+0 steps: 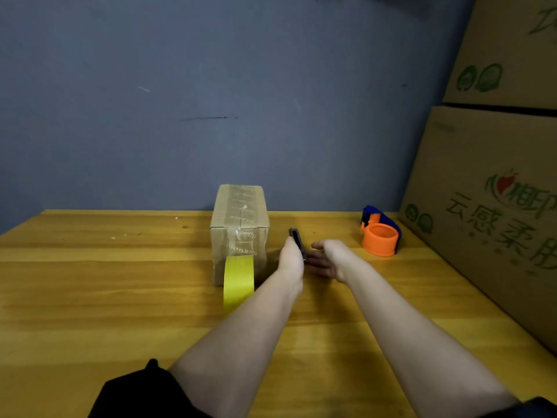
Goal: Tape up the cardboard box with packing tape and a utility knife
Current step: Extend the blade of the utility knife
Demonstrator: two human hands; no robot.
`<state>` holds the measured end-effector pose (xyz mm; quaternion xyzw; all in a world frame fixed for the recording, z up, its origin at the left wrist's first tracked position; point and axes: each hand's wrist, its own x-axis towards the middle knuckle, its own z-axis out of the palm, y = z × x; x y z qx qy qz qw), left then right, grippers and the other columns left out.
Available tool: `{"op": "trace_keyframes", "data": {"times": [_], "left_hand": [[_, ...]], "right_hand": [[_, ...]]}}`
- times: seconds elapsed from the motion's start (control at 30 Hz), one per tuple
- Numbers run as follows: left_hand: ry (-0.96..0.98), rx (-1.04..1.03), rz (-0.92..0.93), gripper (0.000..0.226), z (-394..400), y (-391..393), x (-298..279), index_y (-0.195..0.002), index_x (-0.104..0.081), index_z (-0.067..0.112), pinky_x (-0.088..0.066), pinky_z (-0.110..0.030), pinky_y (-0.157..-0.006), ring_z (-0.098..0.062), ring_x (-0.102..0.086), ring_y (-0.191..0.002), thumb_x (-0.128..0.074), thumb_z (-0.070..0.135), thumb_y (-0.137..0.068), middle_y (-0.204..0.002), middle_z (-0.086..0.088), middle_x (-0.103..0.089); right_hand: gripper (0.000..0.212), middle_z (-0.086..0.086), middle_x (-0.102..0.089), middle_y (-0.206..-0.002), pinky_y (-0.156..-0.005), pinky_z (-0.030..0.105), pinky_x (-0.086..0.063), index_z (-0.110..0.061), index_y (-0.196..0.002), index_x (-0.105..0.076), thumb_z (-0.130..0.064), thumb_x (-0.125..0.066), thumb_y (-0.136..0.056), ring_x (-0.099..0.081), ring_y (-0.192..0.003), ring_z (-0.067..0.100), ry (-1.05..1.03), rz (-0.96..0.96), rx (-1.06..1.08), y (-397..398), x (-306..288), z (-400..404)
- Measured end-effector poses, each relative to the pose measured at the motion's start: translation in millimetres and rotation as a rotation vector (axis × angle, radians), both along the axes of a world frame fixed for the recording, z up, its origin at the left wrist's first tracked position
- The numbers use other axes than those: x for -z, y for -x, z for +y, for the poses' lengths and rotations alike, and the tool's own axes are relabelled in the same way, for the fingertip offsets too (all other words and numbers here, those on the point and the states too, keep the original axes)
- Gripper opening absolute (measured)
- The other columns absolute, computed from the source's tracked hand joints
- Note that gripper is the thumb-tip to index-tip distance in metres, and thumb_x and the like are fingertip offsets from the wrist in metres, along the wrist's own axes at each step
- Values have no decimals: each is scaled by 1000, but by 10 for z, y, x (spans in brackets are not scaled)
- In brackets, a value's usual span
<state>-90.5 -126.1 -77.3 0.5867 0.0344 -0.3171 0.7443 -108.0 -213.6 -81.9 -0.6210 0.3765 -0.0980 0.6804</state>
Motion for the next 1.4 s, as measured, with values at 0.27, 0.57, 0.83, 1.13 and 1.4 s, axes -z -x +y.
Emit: {"op": "trace_keyframes", "data": {"times": [0.27, 0.57, 0.83, 1.13, 1.4], "left_hand": [[17, 54, 65, 47, 104, 77, 6, -131, -47, 12, -36, -35, -100, -28, -47, -124, -28, 38, -97, -135, -16, -51], [65, 66, -153, 23, 246, 293, 149, -115, -48, 15, -45, -26, -75, -15, -57, -87, -37, 26, -97, -100, -4, -61], [214, 97, -362, 23, 304, 381, 268, -99, -61, 14, -52, -22, -49, -11, -65, -68, -38, 17, -99, -89, -1, -71], [307, 207, -351, 23, 405, 321, 460, -104, -64, 12, -54, -32, -85, -17, -70, -87, -43, 16, -97, -99, -11, -74], [303, 251, -407, 28, 388, 294, 559, -118, -61, 6, -55, -24, -72, -14, -59, -78, -47, 15, -96, -114, -17, -69]], "right_hand": [[19, 10, -54, -75, -44, 22, -29, -8, -96, -56, -24, -61, -87, -42, -54, 15, 377, 239, -140, 63, 132, -40], [11, -2, -56, -69, -45, 18, -33, -21, -85, -51, -21, -49, -96, -50, -52, 7, 156, -105, -127, 522, 238, 183], [10, 8, -66, -73, -37, 20, -45, -12, -100, -54, -7, -48, -94, -63, -49, 15, -157, -441, -211, 936, 303, 435], [17, -2, -45, -59, -37, 17, -29, -18, -108, -49, -12, -35, -99, -34, -40, 7, -92, -489, -365, 951, 398, 500], [28, -8, -37, -37, -31, 14, -22, -7, -76, -53, -18, -42, -98, -27, -30, 3, 238, -436, -182, 915, 406, 434]]}}
